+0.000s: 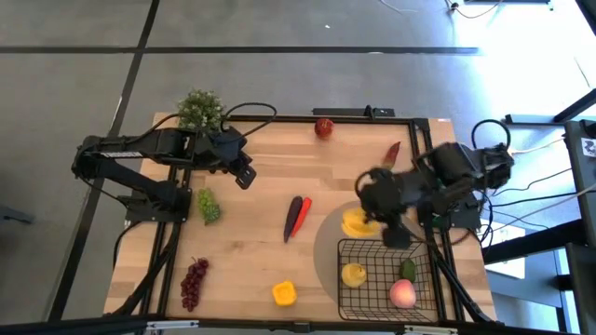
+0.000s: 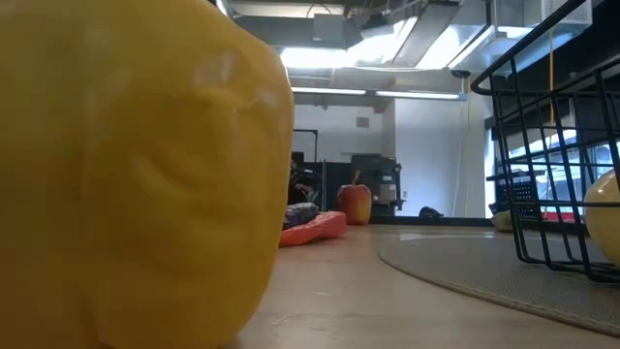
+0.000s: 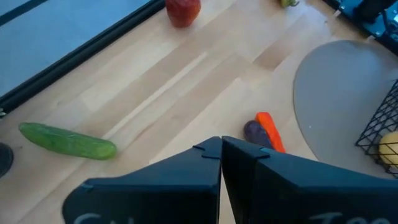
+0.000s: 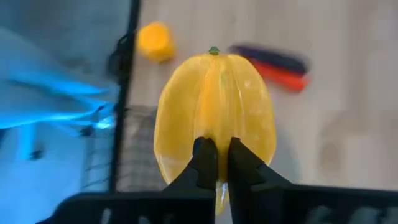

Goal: Build produce basket
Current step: Put the yellow star fruit into the wire basket

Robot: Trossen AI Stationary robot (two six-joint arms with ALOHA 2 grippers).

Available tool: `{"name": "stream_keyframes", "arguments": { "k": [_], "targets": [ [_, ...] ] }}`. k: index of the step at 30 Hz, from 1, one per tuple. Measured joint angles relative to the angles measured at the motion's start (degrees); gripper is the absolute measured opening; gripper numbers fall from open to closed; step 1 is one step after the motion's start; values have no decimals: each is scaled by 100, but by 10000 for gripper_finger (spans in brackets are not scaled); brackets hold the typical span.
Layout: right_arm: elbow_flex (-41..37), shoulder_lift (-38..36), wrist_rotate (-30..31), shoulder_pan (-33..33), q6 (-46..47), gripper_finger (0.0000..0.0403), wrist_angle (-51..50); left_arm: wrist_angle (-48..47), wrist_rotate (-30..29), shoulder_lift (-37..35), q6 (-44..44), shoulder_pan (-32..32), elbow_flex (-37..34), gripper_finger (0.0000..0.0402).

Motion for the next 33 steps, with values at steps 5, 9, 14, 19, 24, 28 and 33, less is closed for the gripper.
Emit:
{"name": "stream_keyframes", "arguments": {
  "k": [5,9,14,19,24,28,33],
  "targets": [
    [-1232,-580,-415,762,1440,0,-21,-2,-5,2,-92,-104,0,0],
    [-2166,-816,-595,1332,2440,0,141,-4,-7,2,-180,-152,0,0],
    [-3141,-886,-652,1741,2909,0,713,-2,-36,2,-217,-154,0,0],
    [-4062,-881,-649,1836,2956,0,1601,-4,-75,2,-222,-154,2,0],
    [-4851,-883,-544,1836,2785,0,2591,-4,-75,2,-222,-154,2,0],
    [-5358,-883,-542,1834,2739,0,3121,-6,-77,2,-221,-154,2,0],
    [-5888,-883,-565,1834,2866,0,3541,-6,-79,2,-204,-154,2,0]
  ]
}}
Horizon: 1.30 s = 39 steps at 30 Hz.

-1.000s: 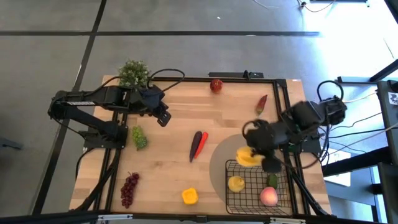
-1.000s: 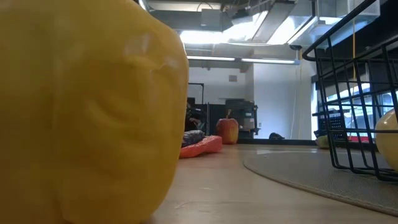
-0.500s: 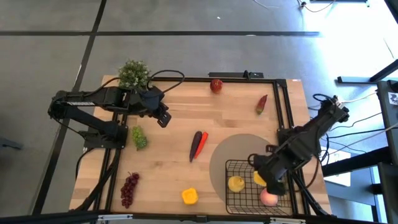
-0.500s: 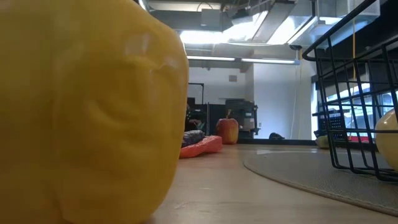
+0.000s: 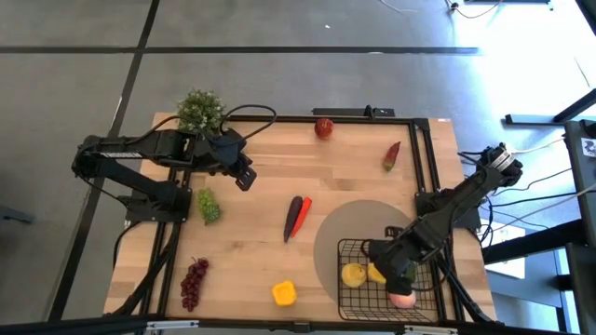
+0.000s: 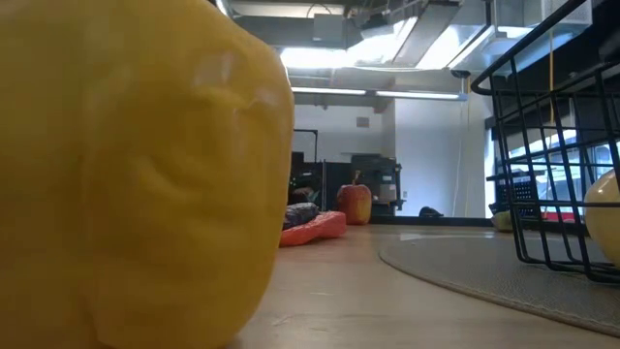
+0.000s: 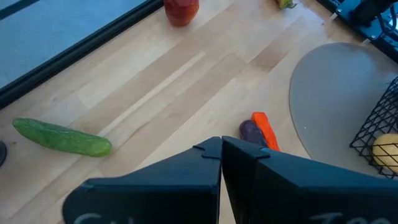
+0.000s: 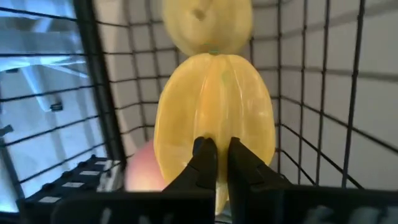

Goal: Build produce basket
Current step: Put the yellow star fruit into the wire basket, then put the yellow bell pepper into the wire basket

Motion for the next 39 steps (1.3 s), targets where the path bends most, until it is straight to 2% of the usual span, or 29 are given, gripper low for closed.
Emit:
{"name": "stream_keyframes", "arguments": {
  "k": [6,11,23,30,33,36,39],
  "targets": [
    [-595,0,-167,-4,422,0,439,-4,0,0,70,0,0,0],
    [-754,0,-364,-83,485,5,552,-9,51,0,199,0,0,0],
    [-896,2,-655,-413,425,88,901,-42,81,0,201,0,0,0],
    [-497,2,-1216,-664,231,110,923,-53,129,0,201,0,2,0],
    [-241,2,-1223,-743,305,111,874,-133,133,0,171,0,2,0],
    [142,2,-1188,-798,310,112,628,-207,244,0,-503,0,2,0],
    [635,2,-854,-802,414,112,48,-249,526,0,-974,0,2,0]
  ]
}}
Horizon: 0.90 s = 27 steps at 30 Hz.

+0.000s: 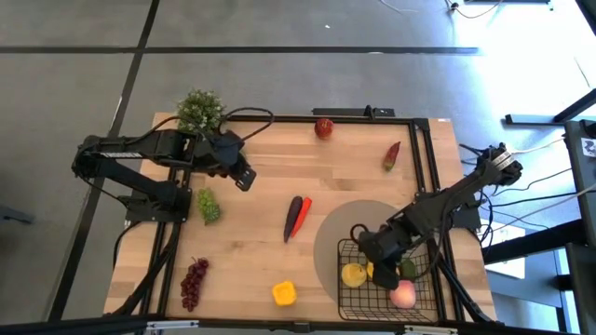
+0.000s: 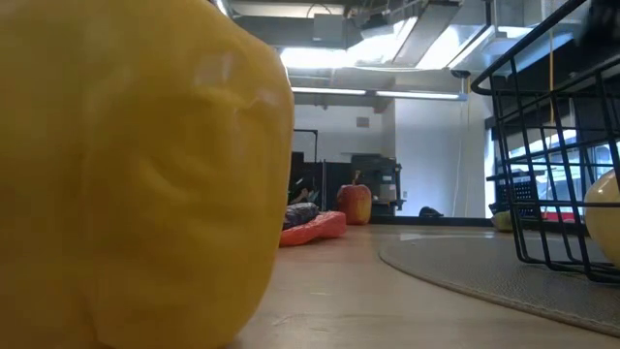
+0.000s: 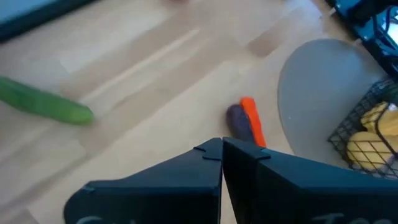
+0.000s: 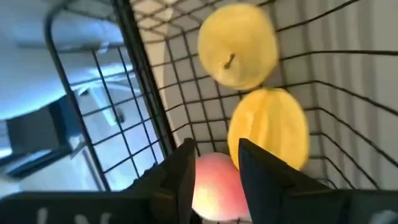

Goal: Build produce basket
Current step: Put the yellow bell pepper into the wire basket

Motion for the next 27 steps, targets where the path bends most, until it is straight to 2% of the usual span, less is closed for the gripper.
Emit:
{"name": "stream_keyframes", "arguments": {
  "k": [4,9,13,17,21,27],
  "targets": [
    [747,0,713,0,7,112,-955,-418,84,1,-538,-51,2,0],
    [1639,0,2058,-9,5,112,-1812,-902,80,1,-995,-112,2,0],
    [2170,0,3102,-154,-120,112,-2040,-917,88,2,-1164,-303,2,0],
    [2574,0,3922,-466,-477,112,-2081,-1175,221,2,-1711,-619,2,0],
    [2833,0,4130,-902,-594,112,-2094,-1391,392,12,-2534,-1017,-26,0],
    [2895,4,3698,-1384,-1489,112,-2056,-1397,367,61,-3536,-1622,-146,0]
  ]
}}
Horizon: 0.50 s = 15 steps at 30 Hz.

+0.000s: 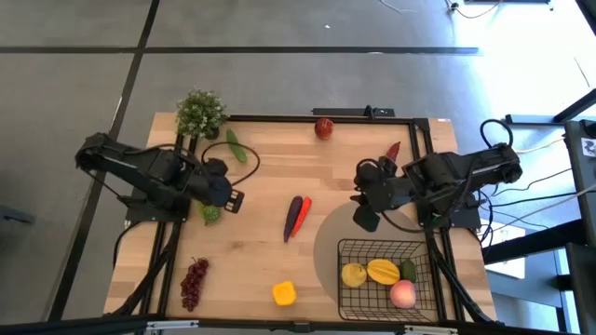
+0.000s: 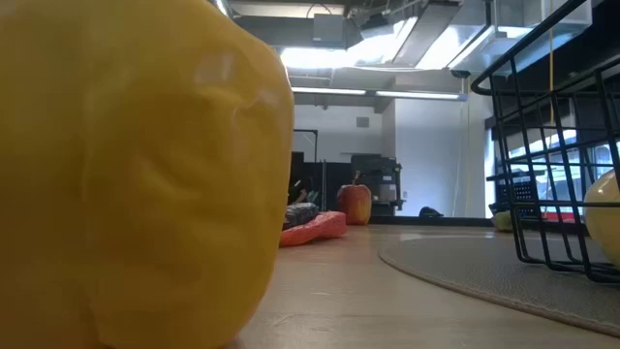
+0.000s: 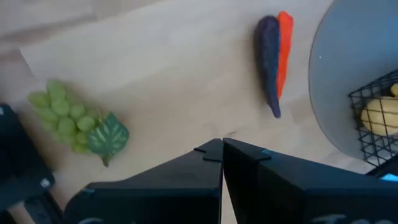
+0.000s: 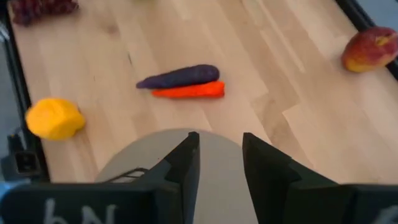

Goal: Build produce basket
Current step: Put the yellow bell pepper into the wire basket

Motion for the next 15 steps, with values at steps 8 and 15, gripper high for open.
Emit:
{"name": "stream_keyframes", "arguments": {
  "k": [8,15],
  "targets": [
    [0,31,-533,-602,-970,112,301,-325,-25,94,-431,-483,-14,0],
    [0,31,-593,-833,-1798,98,290,-458,-30,107,-890,-641,-16,0]
  ]
}}
